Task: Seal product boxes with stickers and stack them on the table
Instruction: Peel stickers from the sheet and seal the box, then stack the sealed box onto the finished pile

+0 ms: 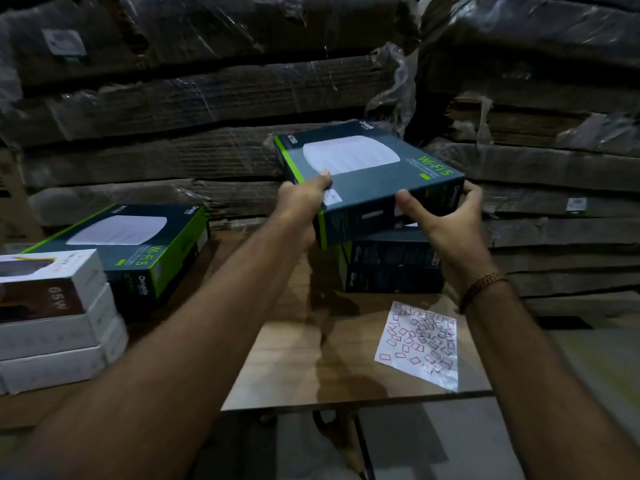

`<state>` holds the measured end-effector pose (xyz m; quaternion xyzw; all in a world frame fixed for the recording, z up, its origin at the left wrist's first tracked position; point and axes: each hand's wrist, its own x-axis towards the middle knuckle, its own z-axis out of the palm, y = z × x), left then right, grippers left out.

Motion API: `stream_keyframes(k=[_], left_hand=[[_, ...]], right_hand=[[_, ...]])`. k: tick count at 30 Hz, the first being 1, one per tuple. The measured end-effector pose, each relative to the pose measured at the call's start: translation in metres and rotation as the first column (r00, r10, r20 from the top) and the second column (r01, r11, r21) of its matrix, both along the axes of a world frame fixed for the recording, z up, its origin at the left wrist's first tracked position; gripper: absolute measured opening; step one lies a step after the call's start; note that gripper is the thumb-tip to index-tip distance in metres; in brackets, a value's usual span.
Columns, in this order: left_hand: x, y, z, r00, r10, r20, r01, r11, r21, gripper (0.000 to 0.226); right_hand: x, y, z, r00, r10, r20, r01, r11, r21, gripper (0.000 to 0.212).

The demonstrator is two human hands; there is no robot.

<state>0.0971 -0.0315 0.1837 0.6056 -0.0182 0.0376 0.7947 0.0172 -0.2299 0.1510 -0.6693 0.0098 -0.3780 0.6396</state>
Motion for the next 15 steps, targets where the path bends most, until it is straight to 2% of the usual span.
stream_keyframes(k=[2,4,7,11,15], left_hand=[[0.020,-0.007,0.008,1.000,-0.027,-0.008,0.028,0.999,0.026,0.069],[0.036,-0.015,0.011,0.999,-0.038,-0.017,0.039,0.997,0.061,0.056],[0.062,-0.027,0.006,0.995,-0.090,-0.040,0.094,0.990,0.101,0.049],[0.087,-0.044,-0.001,0.993,-0.107,-0.044,0.111,0.989,0.095,0.056],[0.106,-0.063,-0.010,0.986,-0.154,-0.062,0.161,0.978,0.130,0.046]], right_hand=[[0.010,-0.016,0.002,0.995,-0.098,-0.028,0.092,0.983,-0.162,0.109],[0.023,-0.030,-0.001,0.984,-0.167,-0.061,0.146,0.955,-0.260,0.106],[0.040,-0.049,-0.011,0.975,-0.211,-0.075,0.179,0.935,-0.308,0.086],[0.062,-0.073,-0.025,0.954,-0.286,-0.089,0.237,0.902,-0.360,0.078],[0.082,-0.091,-0.031,0.936,-0.332,-0.115,0.263,0.879,-0.398,0.076]])
